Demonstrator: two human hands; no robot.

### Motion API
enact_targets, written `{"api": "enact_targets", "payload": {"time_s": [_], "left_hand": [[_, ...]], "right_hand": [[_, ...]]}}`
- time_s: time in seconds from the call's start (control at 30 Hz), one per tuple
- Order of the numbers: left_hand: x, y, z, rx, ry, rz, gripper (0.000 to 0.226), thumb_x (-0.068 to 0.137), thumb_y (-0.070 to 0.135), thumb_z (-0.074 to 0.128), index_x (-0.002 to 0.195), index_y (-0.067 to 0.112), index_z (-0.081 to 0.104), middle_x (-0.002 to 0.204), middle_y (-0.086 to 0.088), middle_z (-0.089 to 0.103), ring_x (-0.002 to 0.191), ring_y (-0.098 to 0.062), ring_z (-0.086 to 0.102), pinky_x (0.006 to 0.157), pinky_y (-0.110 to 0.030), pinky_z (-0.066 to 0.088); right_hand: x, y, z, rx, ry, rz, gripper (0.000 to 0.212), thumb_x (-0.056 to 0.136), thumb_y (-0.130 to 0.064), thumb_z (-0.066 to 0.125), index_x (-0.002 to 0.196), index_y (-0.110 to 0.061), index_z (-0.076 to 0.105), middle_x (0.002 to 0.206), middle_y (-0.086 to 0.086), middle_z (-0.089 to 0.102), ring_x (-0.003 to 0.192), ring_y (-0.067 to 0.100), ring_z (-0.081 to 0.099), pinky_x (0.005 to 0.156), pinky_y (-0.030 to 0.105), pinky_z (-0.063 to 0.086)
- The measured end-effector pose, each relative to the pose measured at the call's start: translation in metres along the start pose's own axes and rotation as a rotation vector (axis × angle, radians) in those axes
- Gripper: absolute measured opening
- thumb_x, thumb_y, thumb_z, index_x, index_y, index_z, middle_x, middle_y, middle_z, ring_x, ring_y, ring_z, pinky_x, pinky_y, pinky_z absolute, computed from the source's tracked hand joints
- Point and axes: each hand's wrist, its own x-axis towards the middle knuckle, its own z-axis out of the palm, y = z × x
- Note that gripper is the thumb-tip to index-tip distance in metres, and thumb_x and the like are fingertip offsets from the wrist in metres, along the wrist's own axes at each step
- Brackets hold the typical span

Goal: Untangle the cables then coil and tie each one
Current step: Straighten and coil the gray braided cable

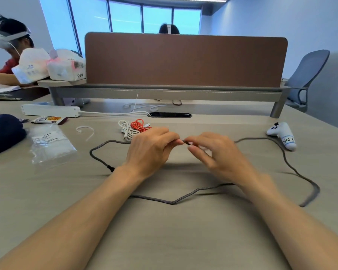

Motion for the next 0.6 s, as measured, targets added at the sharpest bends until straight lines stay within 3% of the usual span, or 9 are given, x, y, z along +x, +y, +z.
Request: {"api": "enact_targets", "payload": {"time_s": [0.1,0.27,0.37,0.47,0.53,0.6], "left_hand": [[0.001,0.002,-0.002,-0.001,-0.021,0.040,0.028,0.093,0.039,0.054,0.082,0.018,0.069,0.067,0.002,0.059,0.061,-0.022,0.059,0.041,-0.032,0.043],[0.001,-0.014,-0.006,0.001,-0.086,-0.059,0.037,0.091,0.045,0.049,0.077,0.016,0.067,0.069,0.003,0.066,0.061,-0.024,0.061,0.049,-0.027,0.039],[-0.001,-0.025,-0.007,-0.005,-0.096,-0.147,0.041,0.091,0.046,0.046,0.076,0.014,0.067,0.066,0.001,0.065,0.059,-0.026,0.058,0.055,-0.027,0.034],[-0.001,-0.026,-0.005,-0.211,-0.068,-0.290,0.038,0.092,0.040,0.047,0.075,0.011,0.066,0.061,0.009,0.054,0.058,-0.010,0.050,0.056,-0.028,0.034],[-0.001,-0.021,-0.003,-0.307,-0.087,-0.343,0.032,0.093,0.033,0.049,0.071,0.014,0.062,0.057,0.017,0.046,0.057,-0.001,0.048,0.055,-0.022,0.030],[-0.002,-0.015,-0.003,-0.380,-0.159,-0.365,0.028,0.094,0.030,0.051,0.070,0.020,0.060,0.053,0.016,0.046,0.053,0.000,0.049,0.054,-0.025,0.033]], "right_hand": [[0.005,0.001,0.007,0.019,-0.026,-0.034,0.034,0.094,-0.035,0.042,0.088,-0.014,0.068,0.072,-0.001,0.063,0.065,0.021,0.055,0.058,0.039,0.048],[-0.008,0.037,-0.017,-0.098,0.159,0.225,0.024,0.086,-0.028,0.049,0.075,-0.021,0.069,0.078,-0.001,0.071,0.074,0.030,0.065,0.064,0.042,0.051],[-0.018,0.058,-0.028,-0.154,0.193,0.408,0.020,0.087,-0.022,0.055,0.072,-0.022,0.069,0.070,0.000,0.066,0.074,0.033,0.061,0.065,0.042,0.050],[-0.018,0.059,-0.029,-0.118,0.138,0.466,0.015,0.088,-0.019,0.060,0.078,-0.022,0.071,0.072,-0.003,0.064,0.075,0.028,0.059,0.068,0.041,0.050],[-0.015,0.052,-0.024,-0.045,0.070,0.404,0.012,0.089,-0.024,0.060,0.090,-0.023,0.072,0.084,-0.003,0.069,0.078,0.021,0.060,0.073,0.038,0.050],[-0.012,0.040,-0.018,0.036,-0.024,0.325,0.021,0.091,-0.033,0.056,0.105,-0.025,0.070,0.095,-0.005,0.068,0.085,0.014,0.061,0.078,0.035,0.049]]}}
